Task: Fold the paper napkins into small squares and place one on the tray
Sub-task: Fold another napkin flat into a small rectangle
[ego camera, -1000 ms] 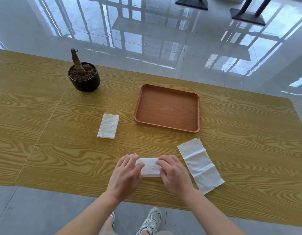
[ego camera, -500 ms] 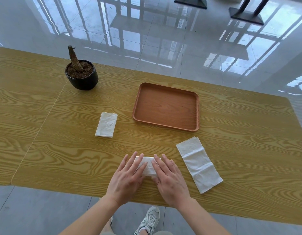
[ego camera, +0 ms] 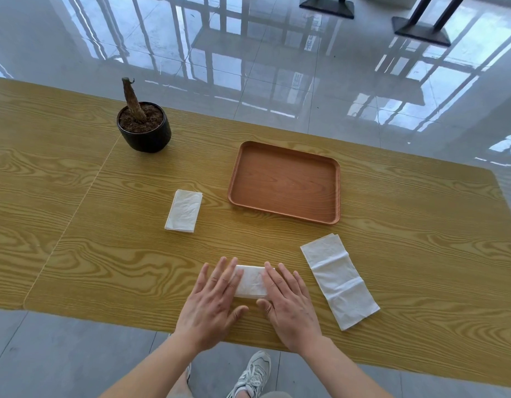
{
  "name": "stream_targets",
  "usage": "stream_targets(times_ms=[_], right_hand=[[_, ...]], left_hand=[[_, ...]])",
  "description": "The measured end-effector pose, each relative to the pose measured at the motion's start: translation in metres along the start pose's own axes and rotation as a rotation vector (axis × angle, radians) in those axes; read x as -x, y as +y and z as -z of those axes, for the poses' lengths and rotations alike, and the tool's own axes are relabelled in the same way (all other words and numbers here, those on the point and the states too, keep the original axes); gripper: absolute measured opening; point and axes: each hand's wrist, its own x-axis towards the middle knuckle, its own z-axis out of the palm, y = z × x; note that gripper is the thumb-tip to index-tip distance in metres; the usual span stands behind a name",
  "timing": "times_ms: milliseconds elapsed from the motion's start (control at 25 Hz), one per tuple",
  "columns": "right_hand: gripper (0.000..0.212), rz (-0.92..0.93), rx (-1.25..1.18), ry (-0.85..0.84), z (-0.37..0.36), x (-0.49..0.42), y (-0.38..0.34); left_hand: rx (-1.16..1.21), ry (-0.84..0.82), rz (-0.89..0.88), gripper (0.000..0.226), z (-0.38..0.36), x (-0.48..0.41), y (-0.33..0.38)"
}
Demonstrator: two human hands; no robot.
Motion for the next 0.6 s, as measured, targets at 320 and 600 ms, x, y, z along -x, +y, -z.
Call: stream_targets(times_ms=[320,600], right_hand=[[0.047,-0.039,0.008,0.090,0.027,-0.037,0.005],[0.017,-0.026,-0.004,-0.056,0.044,-0.062,0.004]], left_hand=[[0.036,0.097,0.525,0.077,0.012,0.004,-0.079],[0.009,0.086,0.578,0.077,0.003,0.002,-0.083]])
